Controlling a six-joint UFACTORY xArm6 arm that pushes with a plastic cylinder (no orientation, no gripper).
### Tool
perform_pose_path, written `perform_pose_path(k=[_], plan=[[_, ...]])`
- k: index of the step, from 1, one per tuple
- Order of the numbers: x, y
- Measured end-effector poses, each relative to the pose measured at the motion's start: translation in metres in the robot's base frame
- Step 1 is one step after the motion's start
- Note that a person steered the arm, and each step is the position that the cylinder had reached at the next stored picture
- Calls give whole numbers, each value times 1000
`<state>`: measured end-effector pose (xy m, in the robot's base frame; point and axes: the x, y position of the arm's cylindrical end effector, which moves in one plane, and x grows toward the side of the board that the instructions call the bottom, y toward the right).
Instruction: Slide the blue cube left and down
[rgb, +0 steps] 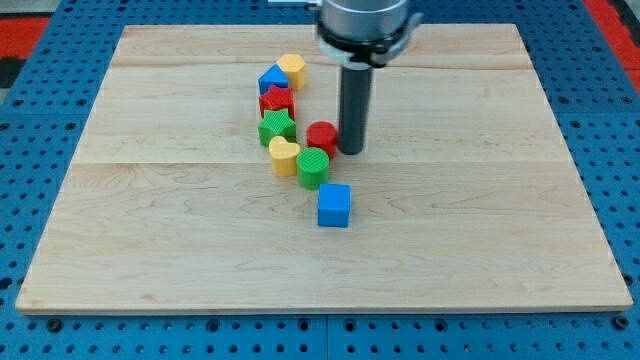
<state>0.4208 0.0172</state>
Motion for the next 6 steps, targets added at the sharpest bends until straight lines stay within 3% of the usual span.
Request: perform_pose_path(k=[1,2,3,4,6], plan=[[11,-58],[15,-69],[10,-37],[0,31],[63,9]])
